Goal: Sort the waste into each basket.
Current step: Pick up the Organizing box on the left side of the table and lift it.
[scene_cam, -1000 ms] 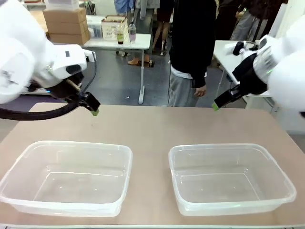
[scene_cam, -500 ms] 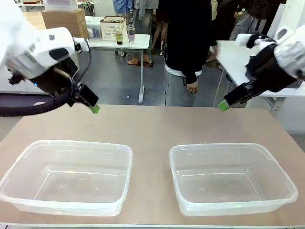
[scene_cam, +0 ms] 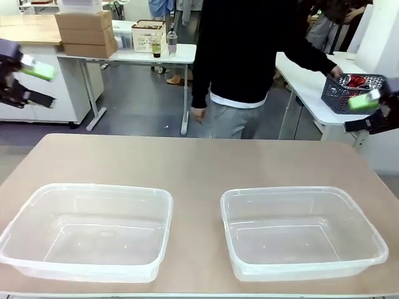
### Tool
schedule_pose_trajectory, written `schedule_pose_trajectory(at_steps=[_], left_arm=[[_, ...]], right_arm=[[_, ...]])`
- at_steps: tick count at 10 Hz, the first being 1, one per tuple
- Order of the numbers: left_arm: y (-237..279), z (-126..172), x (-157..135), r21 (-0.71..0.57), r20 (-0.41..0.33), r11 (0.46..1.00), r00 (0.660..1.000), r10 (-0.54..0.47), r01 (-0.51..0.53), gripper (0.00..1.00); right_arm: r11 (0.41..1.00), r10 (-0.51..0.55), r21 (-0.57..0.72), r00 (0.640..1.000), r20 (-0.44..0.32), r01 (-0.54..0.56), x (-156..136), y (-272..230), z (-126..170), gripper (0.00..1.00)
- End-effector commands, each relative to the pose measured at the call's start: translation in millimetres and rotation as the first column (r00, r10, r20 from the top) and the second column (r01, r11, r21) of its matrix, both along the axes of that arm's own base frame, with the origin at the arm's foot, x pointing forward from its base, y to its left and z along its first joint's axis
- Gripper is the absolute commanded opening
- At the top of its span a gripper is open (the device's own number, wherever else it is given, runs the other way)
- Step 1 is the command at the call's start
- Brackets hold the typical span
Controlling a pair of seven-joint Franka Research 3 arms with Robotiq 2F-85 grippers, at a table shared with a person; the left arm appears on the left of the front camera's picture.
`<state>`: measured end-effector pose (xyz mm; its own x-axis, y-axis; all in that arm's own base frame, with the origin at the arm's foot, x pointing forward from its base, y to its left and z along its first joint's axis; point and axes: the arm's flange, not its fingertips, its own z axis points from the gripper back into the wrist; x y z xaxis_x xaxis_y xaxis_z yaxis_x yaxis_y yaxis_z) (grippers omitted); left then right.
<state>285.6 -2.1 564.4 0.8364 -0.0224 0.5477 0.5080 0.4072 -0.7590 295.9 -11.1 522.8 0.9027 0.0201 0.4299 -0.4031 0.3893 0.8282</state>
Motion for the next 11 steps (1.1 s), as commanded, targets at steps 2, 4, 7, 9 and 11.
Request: schedule_pose_trajectory(at_steps=[2,4,7,9,11], left_arm=[[-17.2,-69.0,5.4,0.174,-0.262,0.974,0.947,0.185,-0.142,1.00],[12.4,-11.8,8.7,-0.069,-0.081,0.997,0.996,0.041,-0.046,1.00],[12.4,-11.8,8.7,-0.069,-0.081,0.997,0.996,0.041,-0.046,1.00],[12.4,-11.8,8.7,-0.069,-0.081,0.997,0.996,0.041,-0.046,1.00],[12.4,-11.8,8.7,-0.069,-0.081,0.997,0.996,0.041,-0.046,1.00]], right_arm=[[1.000,0.000,0.000,1.000,0.000,0.000,0.0,0.0,0.0,1.00],[1.000,0.000,0.000,1.000,0.000,0.000,0.0,0.0,0.0,1.00],[1.000,0.000,0.000,1.000,0.000,0.000,0.0,0.0,0.0,1.00],[1.000,0.000,0.000,1.000,0.000,0.000,0.0,0.0,0.0,1.00],[1.000,0.000,0.000,1.000,0.000,0.000,0.0,0.0,0.0,1.00]])
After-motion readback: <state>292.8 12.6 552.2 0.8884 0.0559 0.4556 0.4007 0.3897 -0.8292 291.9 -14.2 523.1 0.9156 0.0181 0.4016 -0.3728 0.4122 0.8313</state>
